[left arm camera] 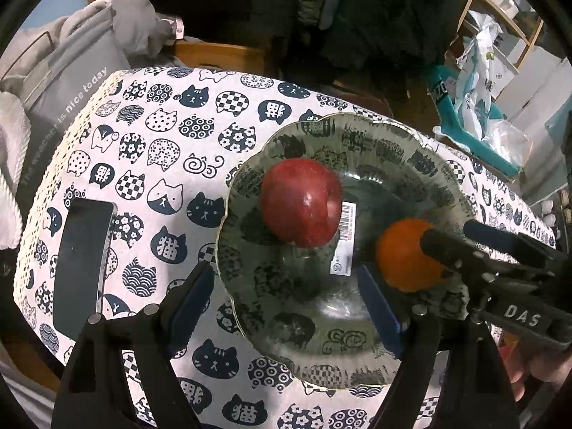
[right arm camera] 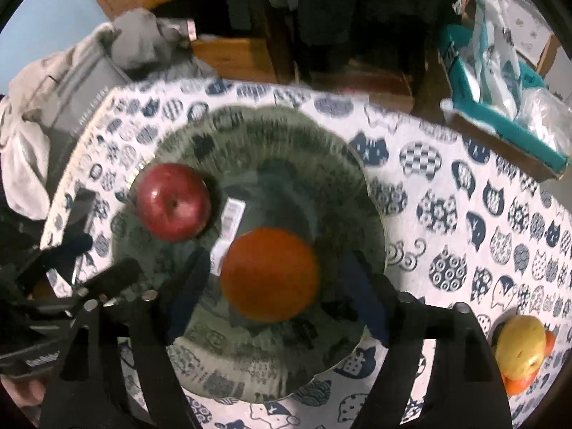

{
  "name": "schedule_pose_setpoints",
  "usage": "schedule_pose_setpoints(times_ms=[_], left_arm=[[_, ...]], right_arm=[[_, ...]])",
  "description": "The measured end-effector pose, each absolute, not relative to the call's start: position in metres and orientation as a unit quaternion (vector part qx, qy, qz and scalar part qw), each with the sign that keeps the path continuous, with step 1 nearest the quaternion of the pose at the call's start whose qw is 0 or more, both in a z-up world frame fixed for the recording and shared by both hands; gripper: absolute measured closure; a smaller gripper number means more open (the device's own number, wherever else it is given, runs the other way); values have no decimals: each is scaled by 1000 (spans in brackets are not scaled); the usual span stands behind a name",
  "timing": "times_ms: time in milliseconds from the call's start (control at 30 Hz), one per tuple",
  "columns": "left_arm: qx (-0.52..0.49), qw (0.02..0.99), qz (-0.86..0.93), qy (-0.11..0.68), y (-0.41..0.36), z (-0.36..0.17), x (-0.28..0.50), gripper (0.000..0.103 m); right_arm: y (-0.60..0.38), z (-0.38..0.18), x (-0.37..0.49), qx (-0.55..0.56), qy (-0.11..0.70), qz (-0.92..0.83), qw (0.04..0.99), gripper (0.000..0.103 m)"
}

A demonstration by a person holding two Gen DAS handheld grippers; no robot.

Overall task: Organize fruits
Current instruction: 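Lower the apple and orange onto the plate and open both tools, then lift both tools away from the plate back toward the fruit cluster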

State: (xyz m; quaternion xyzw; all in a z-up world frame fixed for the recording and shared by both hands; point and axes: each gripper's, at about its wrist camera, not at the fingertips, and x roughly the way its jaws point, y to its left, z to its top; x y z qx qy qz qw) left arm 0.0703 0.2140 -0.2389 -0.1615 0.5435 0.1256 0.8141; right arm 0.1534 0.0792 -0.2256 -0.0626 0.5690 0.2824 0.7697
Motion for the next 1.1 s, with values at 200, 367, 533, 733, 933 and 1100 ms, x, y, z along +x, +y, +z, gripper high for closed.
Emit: schedule_pose_setpoints(times_ms=[200,367,533,733,933,1100], left_arm=[[-177,818,120,534,213,-225,65,19],[-179,828,113,519,208,-206,59,19],[-179,843,105,496,203,-179,52,19],[-172,864,92,465,191,-146,39,17],[-161,876,80,448,174,-124,29,17],[-150,887,72,430,160,-106,23,17]], right_arm=[[71,-202,152,-60,549,270,788,24],[61,-179,145,-81,521,257,810,24],[50,-153,134,-89,494,251,828,24],[32,-115,121,-71,461,253,848,24],[10,-79,103,-62,428,254,865,24],[-7,-55,88,-68,403,254,876,22]])
